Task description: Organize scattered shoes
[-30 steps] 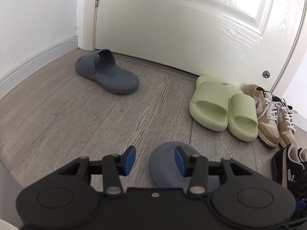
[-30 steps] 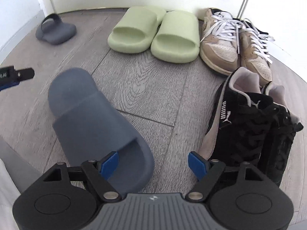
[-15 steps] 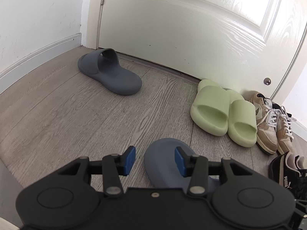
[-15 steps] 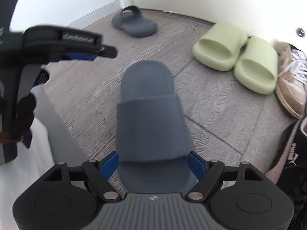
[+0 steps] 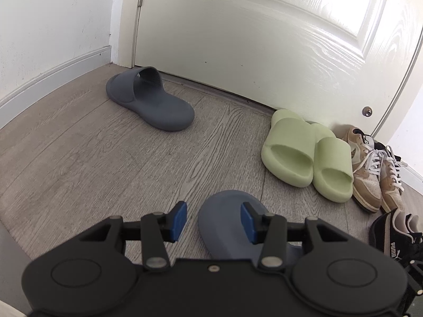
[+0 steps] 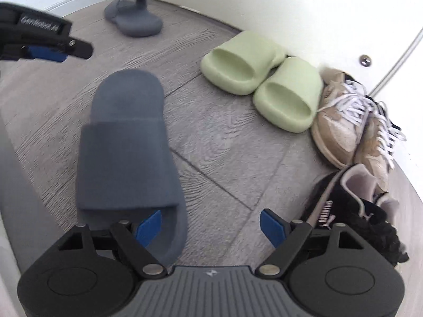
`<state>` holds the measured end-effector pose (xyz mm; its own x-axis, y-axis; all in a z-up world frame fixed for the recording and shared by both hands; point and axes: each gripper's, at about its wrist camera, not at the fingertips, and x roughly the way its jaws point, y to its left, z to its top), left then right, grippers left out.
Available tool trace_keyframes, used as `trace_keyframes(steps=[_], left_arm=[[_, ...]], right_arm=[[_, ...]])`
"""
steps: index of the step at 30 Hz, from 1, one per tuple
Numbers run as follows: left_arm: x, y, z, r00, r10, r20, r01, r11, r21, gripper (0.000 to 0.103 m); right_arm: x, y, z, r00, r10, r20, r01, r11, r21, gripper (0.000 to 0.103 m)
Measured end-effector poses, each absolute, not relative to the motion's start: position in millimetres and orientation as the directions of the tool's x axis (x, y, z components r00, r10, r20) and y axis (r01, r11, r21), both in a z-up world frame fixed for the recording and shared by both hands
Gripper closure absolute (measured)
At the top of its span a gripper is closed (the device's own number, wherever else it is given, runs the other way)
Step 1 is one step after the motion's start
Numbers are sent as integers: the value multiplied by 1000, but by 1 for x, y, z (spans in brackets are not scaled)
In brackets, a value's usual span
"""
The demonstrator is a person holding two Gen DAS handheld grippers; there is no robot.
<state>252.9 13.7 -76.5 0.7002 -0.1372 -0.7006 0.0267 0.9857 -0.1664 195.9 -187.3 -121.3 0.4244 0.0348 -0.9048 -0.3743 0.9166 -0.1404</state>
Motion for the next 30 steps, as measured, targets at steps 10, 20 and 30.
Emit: trace_keyframes(steps=[10,20,30], left_arm=[[250,5,-77,707,-129,-695,47,990,-136,57],[253,12,-79,705,-120,-699,20,989,-149,57],[263,37,-83,675,-146,-723,-63,965,-254,57]], right_arm=[[206,-162,-137,510,98,-855,-368,923,-113,103],[191,-127,-137,462,243,-853,-180,967,178,102],[171,-152,-100,530,368,-764,-274,927,256,48]])
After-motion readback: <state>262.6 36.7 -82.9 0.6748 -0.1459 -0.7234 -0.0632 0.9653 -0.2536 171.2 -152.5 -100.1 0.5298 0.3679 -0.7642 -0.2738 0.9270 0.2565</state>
